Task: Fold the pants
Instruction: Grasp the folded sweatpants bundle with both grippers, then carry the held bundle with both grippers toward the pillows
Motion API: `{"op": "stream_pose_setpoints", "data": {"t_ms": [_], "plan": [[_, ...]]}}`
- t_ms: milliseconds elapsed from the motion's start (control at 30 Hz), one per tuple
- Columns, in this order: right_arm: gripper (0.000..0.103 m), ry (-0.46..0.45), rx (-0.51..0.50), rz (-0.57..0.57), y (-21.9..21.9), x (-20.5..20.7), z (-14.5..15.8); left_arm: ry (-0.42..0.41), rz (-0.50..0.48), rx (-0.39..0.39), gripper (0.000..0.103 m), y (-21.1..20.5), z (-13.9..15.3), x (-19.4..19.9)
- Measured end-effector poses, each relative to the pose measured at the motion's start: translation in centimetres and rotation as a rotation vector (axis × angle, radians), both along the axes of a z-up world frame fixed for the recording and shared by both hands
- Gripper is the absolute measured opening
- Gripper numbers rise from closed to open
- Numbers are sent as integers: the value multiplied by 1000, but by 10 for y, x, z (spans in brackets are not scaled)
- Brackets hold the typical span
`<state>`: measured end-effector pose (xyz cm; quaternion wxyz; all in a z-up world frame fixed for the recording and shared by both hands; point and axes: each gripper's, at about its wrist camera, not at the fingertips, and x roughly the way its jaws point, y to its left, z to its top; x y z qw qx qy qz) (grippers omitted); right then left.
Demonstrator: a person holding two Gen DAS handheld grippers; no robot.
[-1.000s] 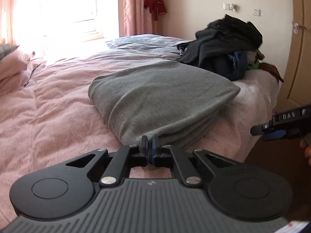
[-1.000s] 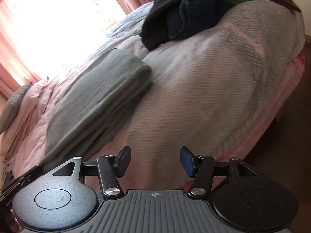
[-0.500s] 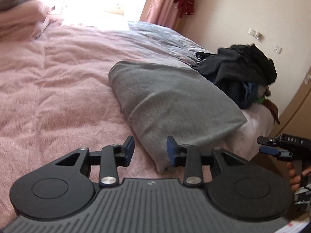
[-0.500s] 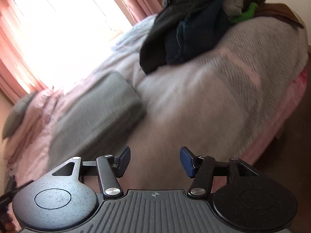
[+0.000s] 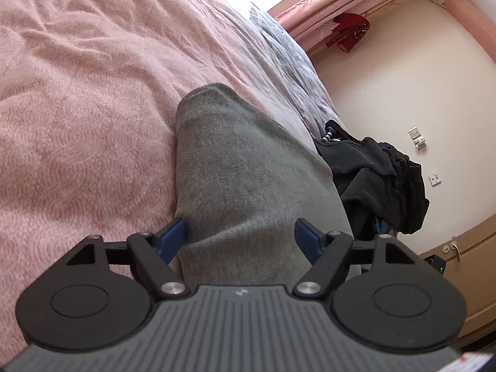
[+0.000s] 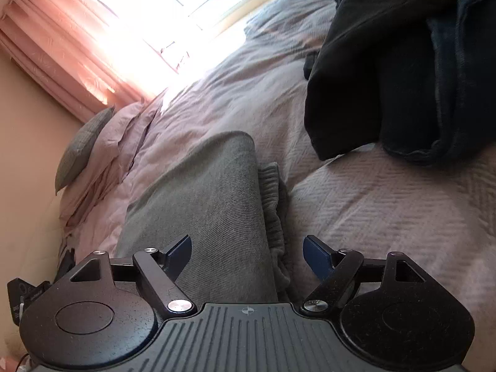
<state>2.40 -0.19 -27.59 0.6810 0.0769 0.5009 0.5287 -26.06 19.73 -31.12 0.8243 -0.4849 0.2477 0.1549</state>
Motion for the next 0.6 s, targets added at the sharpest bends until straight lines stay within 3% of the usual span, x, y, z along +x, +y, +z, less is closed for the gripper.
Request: {"op": "stream_pose_setpoints", "data": {"t_ms": [200,333,600], "plan": [[76,166,27,59,24,36,-33,-6,-4,-90,73,16,-22,12],[76,217,52,95,35,44,-42,-8,-17,-110,73,22,-32,24],[74,209,50,190,42,47,-46,25,-45,-19,68,14,-27,35]]}}
